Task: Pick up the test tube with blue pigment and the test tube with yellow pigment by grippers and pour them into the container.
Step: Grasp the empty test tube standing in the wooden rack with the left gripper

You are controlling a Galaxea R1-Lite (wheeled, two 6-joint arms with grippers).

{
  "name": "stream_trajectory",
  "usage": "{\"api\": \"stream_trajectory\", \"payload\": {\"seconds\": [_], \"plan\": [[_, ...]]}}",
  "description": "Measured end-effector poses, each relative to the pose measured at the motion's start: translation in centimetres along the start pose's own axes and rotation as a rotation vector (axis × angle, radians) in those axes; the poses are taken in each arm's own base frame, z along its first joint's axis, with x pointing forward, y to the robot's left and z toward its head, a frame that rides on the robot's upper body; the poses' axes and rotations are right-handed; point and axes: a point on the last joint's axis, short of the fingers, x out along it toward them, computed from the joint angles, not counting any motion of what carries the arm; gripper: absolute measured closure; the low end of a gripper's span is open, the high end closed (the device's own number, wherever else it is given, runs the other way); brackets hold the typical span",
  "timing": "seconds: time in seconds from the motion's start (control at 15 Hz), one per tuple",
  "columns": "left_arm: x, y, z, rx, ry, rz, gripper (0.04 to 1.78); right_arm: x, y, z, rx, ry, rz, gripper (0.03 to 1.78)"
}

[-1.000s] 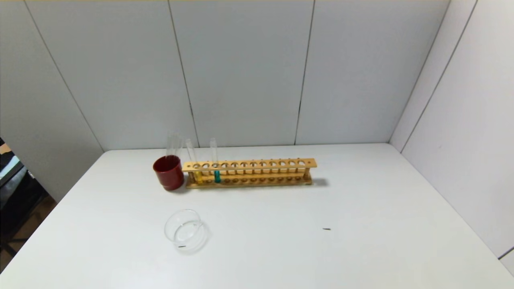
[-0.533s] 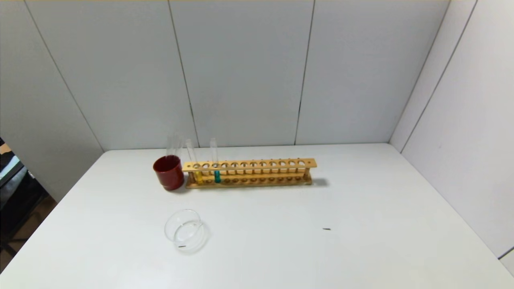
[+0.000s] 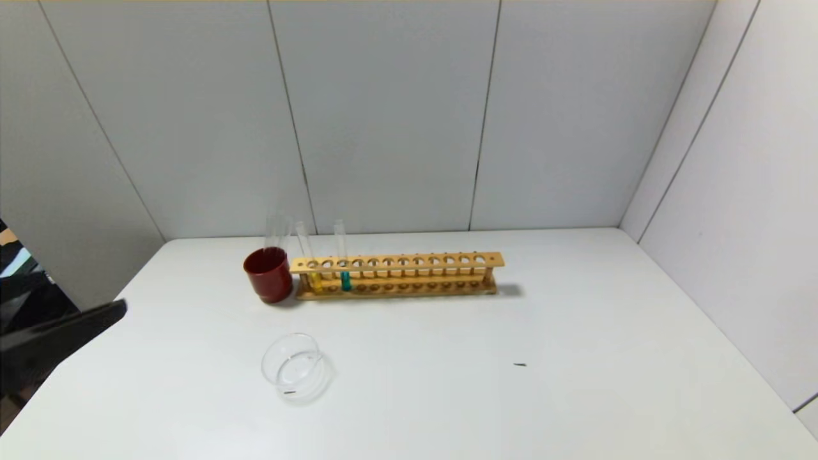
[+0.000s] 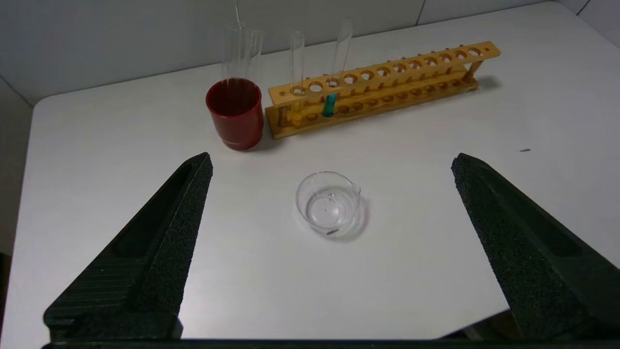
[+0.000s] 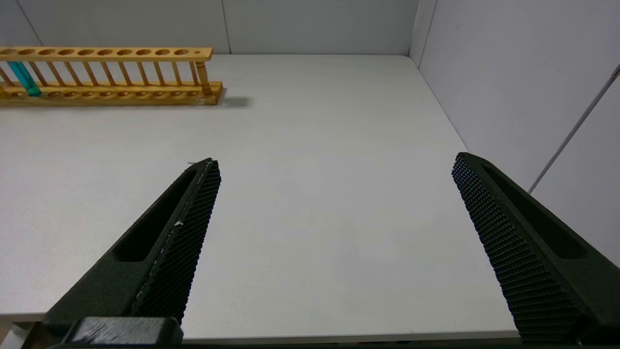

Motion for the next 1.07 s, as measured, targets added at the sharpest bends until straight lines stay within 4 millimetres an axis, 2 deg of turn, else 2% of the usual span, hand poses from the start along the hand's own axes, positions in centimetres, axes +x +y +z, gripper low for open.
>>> {"api": "stream_trajectory", "payload": {"seconds": [0.13, 0.27, 0.6, 0.87, 1.07], "plan": [[4.2, 0.9, 0.6, -0.004, 0.022, -0.036, 0.08, 0.0, 0.0, 0.0, 0.000, 0.000, 0.000, 0.06], [8.0, 1.3, 0.4, -0.006, 0.046, -0.071, 0.08, 0.0, 0.0, 0.0, 0.000, 0.000, 0.000, 0.06], [16.1, 2.5, -2.7, -0.023, 0.121, -0.099, 0.08, 0.0, 0.0, 0.0, 0.000, 0.000, 0.000, 0.06], [21.7, 3.7, -5.8, -0.011, 0.103, -0.076, 0.08, 0.0, 0.0, 0.0, 0.000, 0.000, 0.000, 0.06], [24.5, 3.5, -6.9, 0.002, 0.077, -0.085, 0.08, 0.0, 0.0, 0.0, 0.000, 0.000, 0.000, 0.06]]}}
